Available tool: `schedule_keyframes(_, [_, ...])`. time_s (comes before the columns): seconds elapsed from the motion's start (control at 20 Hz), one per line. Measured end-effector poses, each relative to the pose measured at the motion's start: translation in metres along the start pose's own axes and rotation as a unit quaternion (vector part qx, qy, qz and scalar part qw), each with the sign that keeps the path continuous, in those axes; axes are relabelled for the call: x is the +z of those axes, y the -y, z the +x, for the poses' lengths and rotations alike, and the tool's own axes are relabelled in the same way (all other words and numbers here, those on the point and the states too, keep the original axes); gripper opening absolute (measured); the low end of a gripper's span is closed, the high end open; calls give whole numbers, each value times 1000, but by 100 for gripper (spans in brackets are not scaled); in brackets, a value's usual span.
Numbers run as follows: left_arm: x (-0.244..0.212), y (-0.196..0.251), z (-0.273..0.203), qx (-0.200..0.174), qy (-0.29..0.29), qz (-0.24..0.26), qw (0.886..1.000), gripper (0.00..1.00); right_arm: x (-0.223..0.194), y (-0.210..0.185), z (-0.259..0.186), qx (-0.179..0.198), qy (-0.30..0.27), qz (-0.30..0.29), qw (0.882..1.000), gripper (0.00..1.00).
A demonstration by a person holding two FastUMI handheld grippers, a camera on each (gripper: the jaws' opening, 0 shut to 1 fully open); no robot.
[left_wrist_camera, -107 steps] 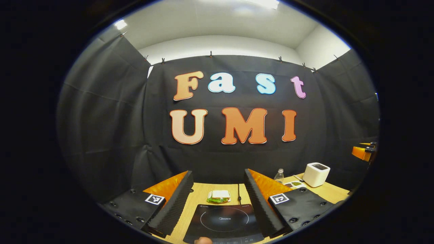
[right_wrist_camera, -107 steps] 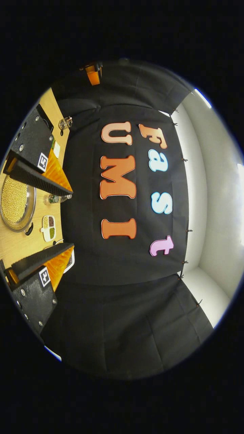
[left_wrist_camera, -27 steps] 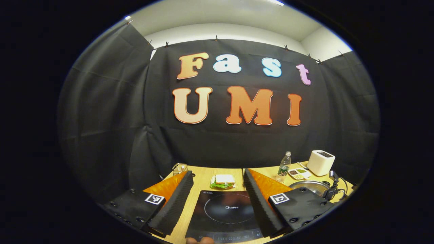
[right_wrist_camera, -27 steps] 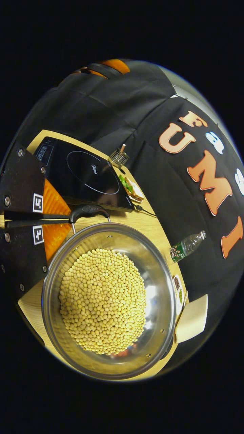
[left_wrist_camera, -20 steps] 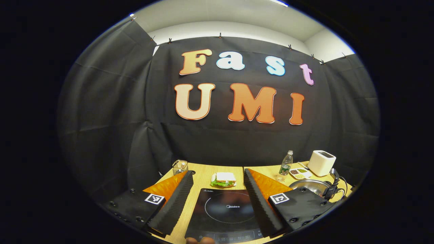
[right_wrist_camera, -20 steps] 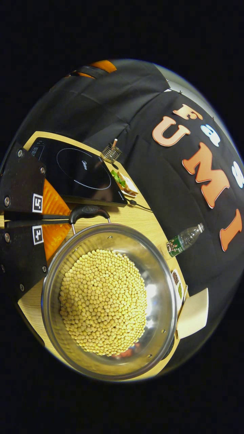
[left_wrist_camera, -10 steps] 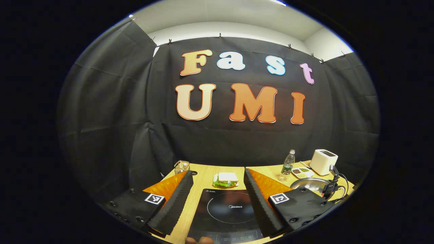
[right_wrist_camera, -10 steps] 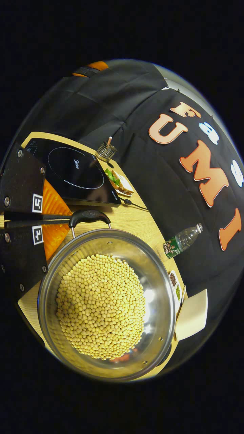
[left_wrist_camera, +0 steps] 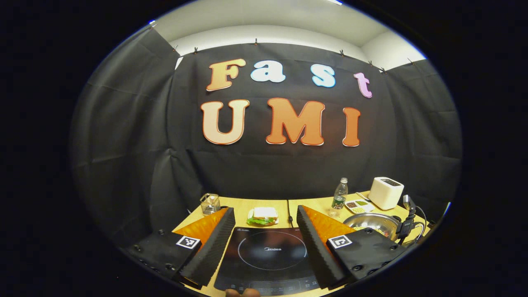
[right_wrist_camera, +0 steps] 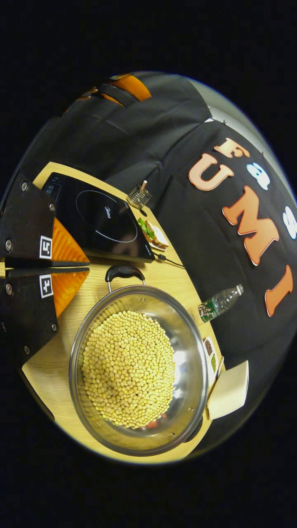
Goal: First push the handle of the pot to place it horizontally, then grasp the pot with both hands and set it on the induction cooktop.
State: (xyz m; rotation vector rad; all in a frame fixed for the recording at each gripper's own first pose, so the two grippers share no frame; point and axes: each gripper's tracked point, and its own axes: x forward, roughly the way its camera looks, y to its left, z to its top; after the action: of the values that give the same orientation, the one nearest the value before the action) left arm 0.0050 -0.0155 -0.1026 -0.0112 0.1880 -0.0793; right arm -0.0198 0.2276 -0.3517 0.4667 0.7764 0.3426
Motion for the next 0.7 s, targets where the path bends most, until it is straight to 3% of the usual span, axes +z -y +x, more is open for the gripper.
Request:
schedule_keyframes(0.3, [-41,65,20,-48,-49,-2,998,97,22,24,-35,-7,35,-26,999,0])
schedule_keyframes(0.55, [-93,118,41,-82,-109,1,991,97,54,62,-60,-44,79,-72,993,0])
schedule_keyframes(0.7, [-125,142,53,-98,-153,-4,983,98,72,92,-70,-69,92,-74,991,8])
